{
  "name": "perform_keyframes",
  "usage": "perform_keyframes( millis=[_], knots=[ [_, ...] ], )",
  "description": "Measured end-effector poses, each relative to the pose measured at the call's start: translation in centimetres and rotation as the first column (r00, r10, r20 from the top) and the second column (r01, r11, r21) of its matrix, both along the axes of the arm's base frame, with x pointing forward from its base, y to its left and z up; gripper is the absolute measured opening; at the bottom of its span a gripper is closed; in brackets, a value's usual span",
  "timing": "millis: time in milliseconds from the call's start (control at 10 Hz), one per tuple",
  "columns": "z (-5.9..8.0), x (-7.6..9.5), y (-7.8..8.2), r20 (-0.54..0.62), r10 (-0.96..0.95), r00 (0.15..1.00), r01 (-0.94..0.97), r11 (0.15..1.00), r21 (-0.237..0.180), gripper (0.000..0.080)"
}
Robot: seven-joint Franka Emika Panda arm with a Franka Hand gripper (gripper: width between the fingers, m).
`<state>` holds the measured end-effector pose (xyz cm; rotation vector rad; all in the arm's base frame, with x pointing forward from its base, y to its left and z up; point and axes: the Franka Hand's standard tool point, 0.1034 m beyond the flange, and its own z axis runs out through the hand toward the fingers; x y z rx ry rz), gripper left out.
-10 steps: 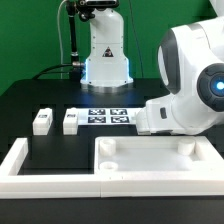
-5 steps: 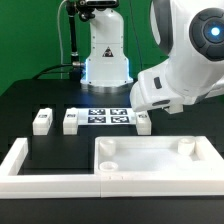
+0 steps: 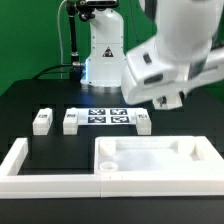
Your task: Assemble desk
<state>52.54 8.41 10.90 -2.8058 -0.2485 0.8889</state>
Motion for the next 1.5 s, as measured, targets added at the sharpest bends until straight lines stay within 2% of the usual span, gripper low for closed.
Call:
perform_keyframes(
  millis=[100,200,400,500,700,800,900,1100,1300,1500],
  knots=[
    [-1.1,0.5,0.1,0.103,-0.015,0.995,0.015,1.0,-0.005,0.029],
    [-1.1,-0.1,-0.1,0.136,-0.02,0.99,0.021,1.0,-0.01,0.029],
    [-1.2,1.1,-0.4,0.3,-0.041,0.953,0.048,0.999,-0.016,0.029],
    [-0.6,1.3,-0.8,0.327,-0.029,0.945,0.034,0.999,-0.011,0.029],
    [4.9,4.5,-2.5,0.404,-0.012,0.914,0.01,1.0,0.007,0.029],
    [7.1,5.7,-3.0,0.443,-0.023,0.896,0.023,1.0,0.006,0.029],
    [8.2,6.5,-2.8,0.484,-0.026,0.875,0.027,1.0,0.006,0.029],
    [7.8,7.0,-3.2,0.602,-0.04,0.797,0.046,0.999,0.005,0.029],
    [8.1,7.9,-3.2,0.69,-0.046,0.722,0.059,0.998,0.004,0.029],
    [10.1,10.3,-2.0,0.775,-0.046,0.631,0.054,0.998,0.016,0.029]
  ],
)
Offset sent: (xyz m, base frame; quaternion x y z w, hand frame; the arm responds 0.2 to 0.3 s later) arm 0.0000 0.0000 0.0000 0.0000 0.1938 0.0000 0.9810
